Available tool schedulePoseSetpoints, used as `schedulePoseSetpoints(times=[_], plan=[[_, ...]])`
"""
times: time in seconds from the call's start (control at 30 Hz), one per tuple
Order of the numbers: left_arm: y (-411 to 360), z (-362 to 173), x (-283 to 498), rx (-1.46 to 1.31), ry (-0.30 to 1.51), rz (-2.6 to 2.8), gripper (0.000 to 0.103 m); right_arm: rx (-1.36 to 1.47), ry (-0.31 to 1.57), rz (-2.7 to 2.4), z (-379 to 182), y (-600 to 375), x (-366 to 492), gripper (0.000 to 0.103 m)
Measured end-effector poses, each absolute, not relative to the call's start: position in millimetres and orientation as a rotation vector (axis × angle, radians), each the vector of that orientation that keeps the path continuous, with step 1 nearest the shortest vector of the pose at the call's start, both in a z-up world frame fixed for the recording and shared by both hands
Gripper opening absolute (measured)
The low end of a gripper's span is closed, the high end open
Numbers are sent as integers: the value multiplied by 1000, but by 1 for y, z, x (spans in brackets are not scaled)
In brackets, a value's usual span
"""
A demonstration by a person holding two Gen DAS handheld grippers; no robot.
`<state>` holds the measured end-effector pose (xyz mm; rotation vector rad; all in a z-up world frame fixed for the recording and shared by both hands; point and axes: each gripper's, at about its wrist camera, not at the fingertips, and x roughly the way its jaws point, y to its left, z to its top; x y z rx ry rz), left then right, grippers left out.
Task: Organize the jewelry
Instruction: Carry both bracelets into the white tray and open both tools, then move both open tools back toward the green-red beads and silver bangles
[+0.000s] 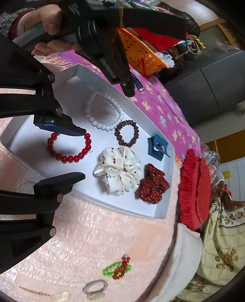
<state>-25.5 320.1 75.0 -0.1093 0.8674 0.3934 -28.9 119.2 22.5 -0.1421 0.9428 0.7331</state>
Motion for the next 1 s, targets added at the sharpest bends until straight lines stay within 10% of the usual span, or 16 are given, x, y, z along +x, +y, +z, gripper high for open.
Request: schedulePoseSetpoints(times=[0.43, 0.63, 1.0], plan=[[300, 80, -21, -85, 848, 372, 9, -80, 911, 649, 27, 72, -27, 38], [284, 84, -17, -43, 819, 370, 43, -43, 896, 587, 30, 30, -19, 38], [235, 91, -11, -3, 778, 270, 44, 58, 905, 374, 18, -91, 4, 38]])
